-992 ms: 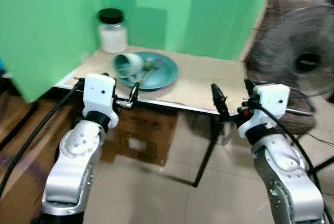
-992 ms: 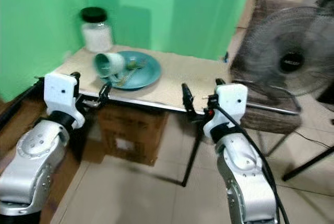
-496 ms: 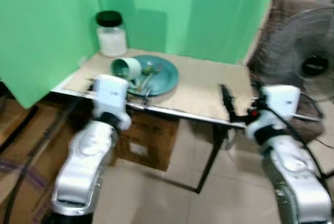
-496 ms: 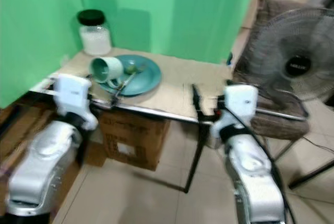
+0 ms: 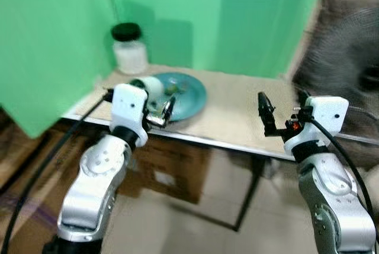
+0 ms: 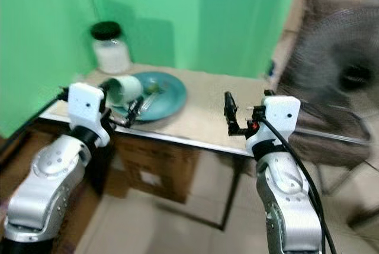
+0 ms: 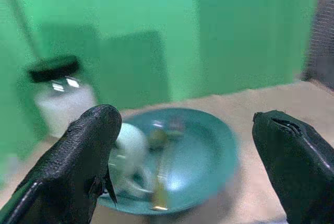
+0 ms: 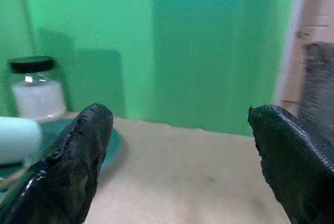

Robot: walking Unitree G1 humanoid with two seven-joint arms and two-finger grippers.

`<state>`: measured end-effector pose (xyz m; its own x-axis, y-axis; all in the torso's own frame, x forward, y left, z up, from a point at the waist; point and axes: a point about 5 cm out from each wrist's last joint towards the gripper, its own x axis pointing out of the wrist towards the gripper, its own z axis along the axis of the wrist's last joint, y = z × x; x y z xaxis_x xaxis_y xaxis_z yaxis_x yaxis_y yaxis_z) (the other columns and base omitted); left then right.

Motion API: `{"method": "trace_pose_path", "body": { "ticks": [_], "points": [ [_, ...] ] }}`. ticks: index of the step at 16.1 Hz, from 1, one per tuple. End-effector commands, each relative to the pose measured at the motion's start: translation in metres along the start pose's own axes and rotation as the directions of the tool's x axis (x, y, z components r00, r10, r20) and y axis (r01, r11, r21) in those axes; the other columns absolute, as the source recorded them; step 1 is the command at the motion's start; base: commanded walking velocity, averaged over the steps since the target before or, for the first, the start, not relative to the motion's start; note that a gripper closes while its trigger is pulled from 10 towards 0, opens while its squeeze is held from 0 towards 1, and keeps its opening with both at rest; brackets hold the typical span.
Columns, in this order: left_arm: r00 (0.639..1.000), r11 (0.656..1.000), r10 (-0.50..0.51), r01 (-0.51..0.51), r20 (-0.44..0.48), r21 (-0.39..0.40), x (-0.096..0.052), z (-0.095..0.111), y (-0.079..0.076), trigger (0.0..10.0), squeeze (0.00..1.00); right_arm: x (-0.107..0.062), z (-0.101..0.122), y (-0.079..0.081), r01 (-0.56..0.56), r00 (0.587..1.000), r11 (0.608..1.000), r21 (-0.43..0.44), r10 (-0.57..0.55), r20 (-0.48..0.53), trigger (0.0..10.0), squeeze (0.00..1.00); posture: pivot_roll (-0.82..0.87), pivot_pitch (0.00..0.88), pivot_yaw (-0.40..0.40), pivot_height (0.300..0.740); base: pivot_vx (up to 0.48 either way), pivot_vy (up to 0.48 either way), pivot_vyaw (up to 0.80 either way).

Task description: Setting the table

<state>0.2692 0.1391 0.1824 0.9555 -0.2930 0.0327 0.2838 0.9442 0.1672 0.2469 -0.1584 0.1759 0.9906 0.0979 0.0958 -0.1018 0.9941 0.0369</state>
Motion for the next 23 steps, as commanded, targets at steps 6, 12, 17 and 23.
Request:
{"method": "trace_pose_path", "body": {
  "ticks": [6, 12, 17, 23],
  "points": [
    [1.0, 1.0, 0.002, -0.002, -0.012, 0.002, 0.001, -0.002, 0.002, 10.0, 0.0, 0.01, 0.004, 0.003, -0.061, 0.998, 0.998, -0.017, 0.061, 0.022, 10.0, 1.0, 0.08, 0.0, -0.011, 0.74, 0.278, 0.0, 0.0],
    [1.0, 1.0, -0.004, 0.004, -0.021, 0.007, 0.0, -0.003, 0.003, 10.0, 0.0, 0.005, -0.001, 0.011, -0.095, 0.995, 0.995, -0.025, 0.095, 0.007, 10.0, 1.0, 0.07, 0.0, 0.002, 0.74, 0.279, 0.0, 0.8],
    [0.999, 1.0, -0.001, 0.001, -0.035, 0.004, -0.005, -0.007, 0.003, 10.0, 0.0, 0.006, -0.008, 0.015, -0.114, 0.993, 0.993, -0.02, 0.113, -0.039, 10.0, 1.0, 0.08, 0.0, -0.014, 0.74, 0.276, 0.0, 0.27],
    [0.998, 1.0, -0.011, 0.012, -0.062, 0.006, -0.008, -0.012, 0.002, 10.0, 0.0, 0.021, -0.018, 0.034, -0.241, 0.962, 0.97, -0.044, 0.233, -0.142, 10.0, 1.0, 0.1, 0.0, -0.032, 0.74, 0.226, 0.0, 0.0]
  ]
}}
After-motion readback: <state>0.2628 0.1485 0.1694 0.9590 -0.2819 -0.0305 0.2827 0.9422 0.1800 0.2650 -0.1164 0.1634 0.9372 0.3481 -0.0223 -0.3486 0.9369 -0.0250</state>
